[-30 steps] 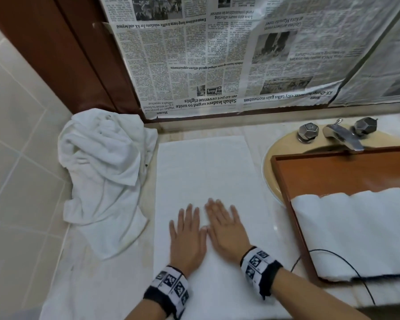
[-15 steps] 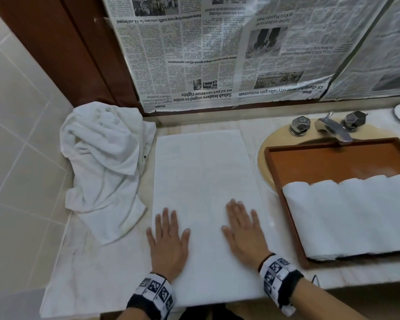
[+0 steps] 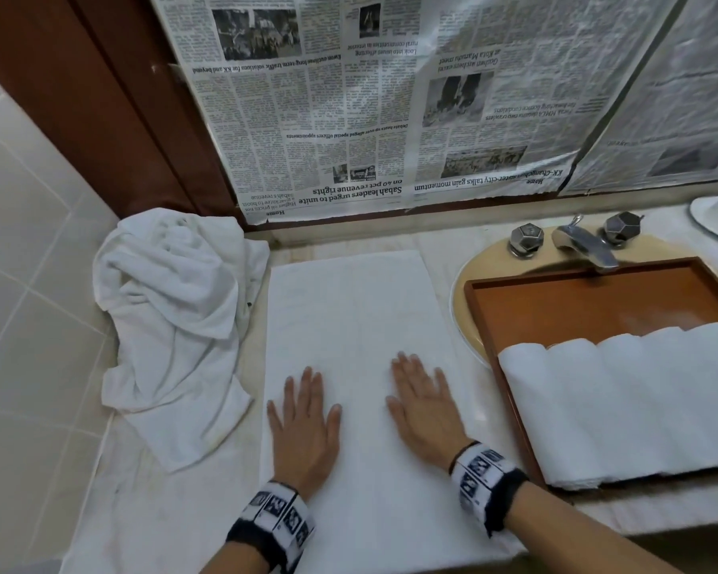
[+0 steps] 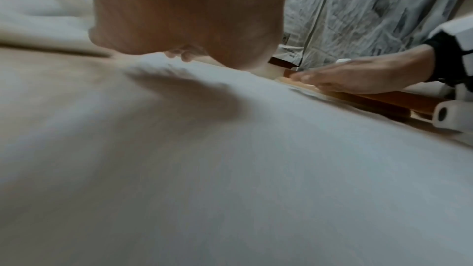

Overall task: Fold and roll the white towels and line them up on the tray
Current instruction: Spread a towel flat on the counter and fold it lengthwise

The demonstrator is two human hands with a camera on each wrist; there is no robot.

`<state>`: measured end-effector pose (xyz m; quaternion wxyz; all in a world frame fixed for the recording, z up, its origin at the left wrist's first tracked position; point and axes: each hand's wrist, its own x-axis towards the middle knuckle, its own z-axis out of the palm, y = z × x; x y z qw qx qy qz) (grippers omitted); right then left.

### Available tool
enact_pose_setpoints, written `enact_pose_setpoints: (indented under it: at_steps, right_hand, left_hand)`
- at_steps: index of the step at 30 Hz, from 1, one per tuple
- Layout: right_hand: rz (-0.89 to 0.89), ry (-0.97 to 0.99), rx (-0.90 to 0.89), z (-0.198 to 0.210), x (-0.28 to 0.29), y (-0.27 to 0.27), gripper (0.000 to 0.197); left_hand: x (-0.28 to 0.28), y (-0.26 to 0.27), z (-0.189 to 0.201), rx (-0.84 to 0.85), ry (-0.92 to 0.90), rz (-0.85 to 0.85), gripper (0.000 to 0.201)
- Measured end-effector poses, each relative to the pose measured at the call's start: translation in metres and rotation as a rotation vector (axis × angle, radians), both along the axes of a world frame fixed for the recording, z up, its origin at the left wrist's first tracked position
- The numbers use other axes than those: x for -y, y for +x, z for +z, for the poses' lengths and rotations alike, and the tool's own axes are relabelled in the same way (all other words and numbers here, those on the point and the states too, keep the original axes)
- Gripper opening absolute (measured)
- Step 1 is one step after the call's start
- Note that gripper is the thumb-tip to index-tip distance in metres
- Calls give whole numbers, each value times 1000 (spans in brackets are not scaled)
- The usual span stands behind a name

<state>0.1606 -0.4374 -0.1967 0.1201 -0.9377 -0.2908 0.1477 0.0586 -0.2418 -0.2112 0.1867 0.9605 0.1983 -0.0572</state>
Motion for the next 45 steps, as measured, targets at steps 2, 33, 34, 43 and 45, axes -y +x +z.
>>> enact_pose_setpoints:
  at_steps: [2,33,34,43,45]
  right_hand:
    - [65,-19,-21,-7,-25,11,62]
    - [-14,-136,9,-13,-85,162,73]
    - [30,-129,-5,-14,-94,160,76]
    - [-328,-128,-31,-6,-47,186,67]
    - [-383,-50,-15,6,-36,171,67]
  left_hand:
    - [8,34,-2,-18,7,-43,77]
    - [-96,198,-10,-28,93,-148,65]
    - [-88,203,-11,-16,96,-210,65]
    - [-134,236,-11,-120,92,-66,58]
    - [-136,240,-2,-104,101,-63,60]
